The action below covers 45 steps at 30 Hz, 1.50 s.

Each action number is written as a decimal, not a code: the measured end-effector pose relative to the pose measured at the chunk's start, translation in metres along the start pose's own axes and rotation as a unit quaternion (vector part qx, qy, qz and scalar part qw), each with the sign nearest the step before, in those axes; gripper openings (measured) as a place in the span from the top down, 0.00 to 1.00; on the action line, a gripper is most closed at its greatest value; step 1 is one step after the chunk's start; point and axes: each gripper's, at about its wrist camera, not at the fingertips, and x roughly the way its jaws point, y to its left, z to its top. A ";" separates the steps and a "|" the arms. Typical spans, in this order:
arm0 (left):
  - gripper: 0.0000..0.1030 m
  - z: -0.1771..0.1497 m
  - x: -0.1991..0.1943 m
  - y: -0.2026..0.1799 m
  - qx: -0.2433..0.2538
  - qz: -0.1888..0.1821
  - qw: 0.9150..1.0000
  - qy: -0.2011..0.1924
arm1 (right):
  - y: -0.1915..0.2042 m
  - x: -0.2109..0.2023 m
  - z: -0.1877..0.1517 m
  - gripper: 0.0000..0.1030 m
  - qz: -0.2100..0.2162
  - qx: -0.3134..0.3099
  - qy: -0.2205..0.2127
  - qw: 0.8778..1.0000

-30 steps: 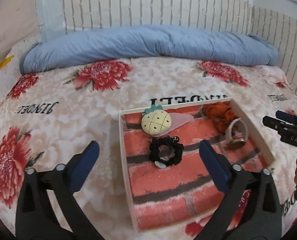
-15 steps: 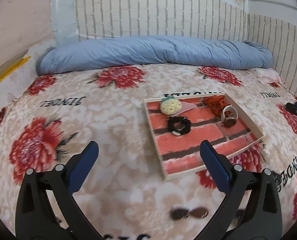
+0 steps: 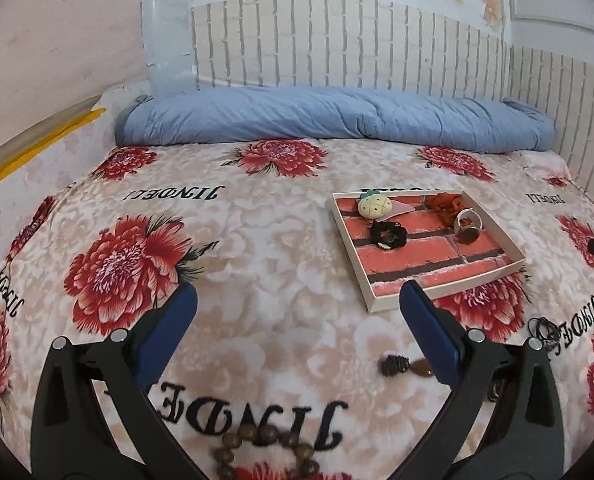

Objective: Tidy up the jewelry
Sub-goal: 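Withdraw both tools from the tray back over the bed, then grasp the cream twisted scrunchie with the left tool while the right tool grasps the black cord bracelet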

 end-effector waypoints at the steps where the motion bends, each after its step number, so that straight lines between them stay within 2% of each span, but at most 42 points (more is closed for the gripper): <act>1: 0.05 -0.002 -0.004 0.001 -0.001 -0.002 1.000 -0.001 | -0.001 -0.004 -0.002 0.05 -0.005 0.001 0.002 1.000; 8: 0.05 -0.024 -0.015 -0.001 -0.005 -0.013 1.000 0.012 | -0.005 -0.023 -0.017 0.04 -0.051 0.004 -0.004 0.999; 11: 0.05 -0.033 -0.017 -0.003 -0.010 -0.031 0.999 0.022 | -0.004 -0.025 -0.022 0.04 -0.062 0.002 0.002 0.998; 16: 0.05 -0.044 -0.028 -0.003 -0.028 -0.048 0.998 0.021 | -0.002 -0.033 -0.035 0.04 -0.053 -0.002 0.008 0.999; 20: 0.05 -0.055 -0.035 -0.008 -0.019 -0.036 0.999 0.014 | 0.002 -0.040 -0.052 0.04 -0.043 0.000 0.007 0.999; 25: 0.05 -0.071 -0.036 -0.012 -0.015 -0.033 0.999 0.026 | 0.005 -0.052 -0.082 0.04 -0.037 0.022 0.007 0.999; 28: 0.05 -0.082 -0.036 -0.014 -0.018 -0.045 0.998 0.036 | 0.007 -0.057 -0.098 0.04 -0.044 0.028 0.015 0.999; 32: 0.05 -0.097 -0.035 -0.020 -0.008 -0.036 0.999 0.040 | 0.010 -0.062 -0.118 0.04 -0.048 0.022 0.024 0.998; 37: 0.05 -0.114 -0.029 -0.021 -0.019 -0.051 0.997 0.058 | 0.008 -0.056 -0.135 0.04 -0.060 0.012 0.040 0.997; 45: 0.05 -0.130 -0.025 -0.029 -0.024 -0.058 0.996 0.069 | 0.002 -0.050 -0.141 0.04 -0.086 -0.010 0.040 0.995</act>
